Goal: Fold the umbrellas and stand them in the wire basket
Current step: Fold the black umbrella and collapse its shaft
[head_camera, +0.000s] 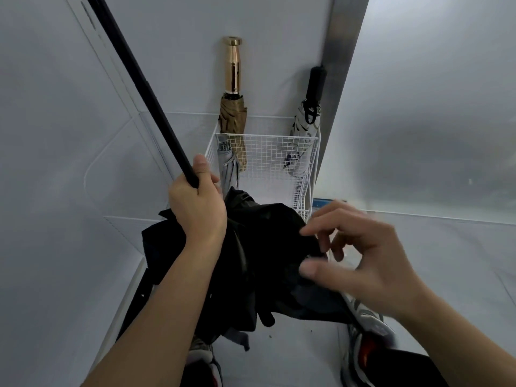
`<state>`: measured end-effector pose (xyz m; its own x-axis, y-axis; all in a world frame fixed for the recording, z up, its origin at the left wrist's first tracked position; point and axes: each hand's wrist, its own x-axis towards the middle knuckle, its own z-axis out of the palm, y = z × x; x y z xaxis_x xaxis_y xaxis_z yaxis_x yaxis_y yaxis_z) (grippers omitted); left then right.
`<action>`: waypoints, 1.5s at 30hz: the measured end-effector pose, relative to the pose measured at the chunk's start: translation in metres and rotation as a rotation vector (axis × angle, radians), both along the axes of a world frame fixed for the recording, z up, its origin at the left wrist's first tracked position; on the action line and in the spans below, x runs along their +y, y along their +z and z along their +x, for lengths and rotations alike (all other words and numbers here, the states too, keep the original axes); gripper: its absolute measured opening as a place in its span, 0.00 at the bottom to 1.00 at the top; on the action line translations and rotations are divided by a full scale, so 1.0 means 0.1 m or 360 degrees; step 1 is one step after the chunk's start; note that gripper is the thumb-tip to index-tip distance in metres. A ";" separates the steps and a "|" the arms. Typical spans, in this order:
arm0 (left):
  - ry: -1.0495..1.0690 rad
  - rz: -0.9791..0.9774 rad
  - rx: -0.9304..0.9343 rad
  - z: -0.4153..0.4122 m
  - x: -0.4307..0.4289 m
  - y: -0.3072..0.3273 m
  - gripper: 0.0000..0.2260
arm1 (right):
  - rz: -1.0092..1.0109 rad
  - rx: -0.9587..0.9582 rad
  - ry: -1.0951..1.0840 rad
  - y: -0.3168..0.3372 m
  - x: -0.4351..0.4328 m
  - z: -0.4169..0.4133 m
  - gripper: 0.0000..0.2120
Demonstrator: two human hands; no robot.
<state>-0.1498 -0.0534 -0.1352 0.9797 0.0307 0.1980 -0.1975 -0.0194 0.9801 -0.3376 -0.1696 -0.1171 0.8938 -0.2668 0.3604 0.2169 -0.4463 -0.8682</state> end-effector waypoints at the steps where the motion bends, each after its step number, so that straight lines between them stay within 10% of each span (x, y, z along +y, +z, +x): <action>1: 0.0001 0.0003 -0.0010 0.01 0.01 0.00 0.22 | -0.0216 0.0106 0.0023 -0.06 0.00 -0.02 0.14; 4: -0.0050 0.0006 -0.0024 0.00 0.02 0.01 0.22 | -0.0417 0.0203 -0.0116 -0.23 -0.04 0.05 0.11; 11: -0.0339 -0.0011 0.0014 -0.22 -0.11 0.04 0.21 | 0.0334 0.0238 -0.0134 -0.25 0.00 0.18 0.11; 37: -0.0289 -0.0254 0.0213 -0.34 -0.13 0.12 0.21 | -0.0041 0.0139 -0.0783 -0.34 0.11 0.38 0.16; 42: -0.0196 -0.0462 0.0362 -0.29 -0.09 0.20 0.20 | -0.0301 0.1040 -0.0131 -0.45 0.04 0.33 0.57; 45: -0.0320 -0.0643 0.0590 -0.41 -0.13 0.24 0.19 | -0.0247 0.1176 -0.0074 -0.53 -0.02 0.37 0.42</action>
<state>-0.1907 -0.0667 -0.1108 0.9758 -0.1612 -0.1478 0.1988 0.3725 0.9065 -0.3006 -0.1716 -0.1699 0.9065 -0.3054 -0.2916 -0.4193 -0.5700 -0.7066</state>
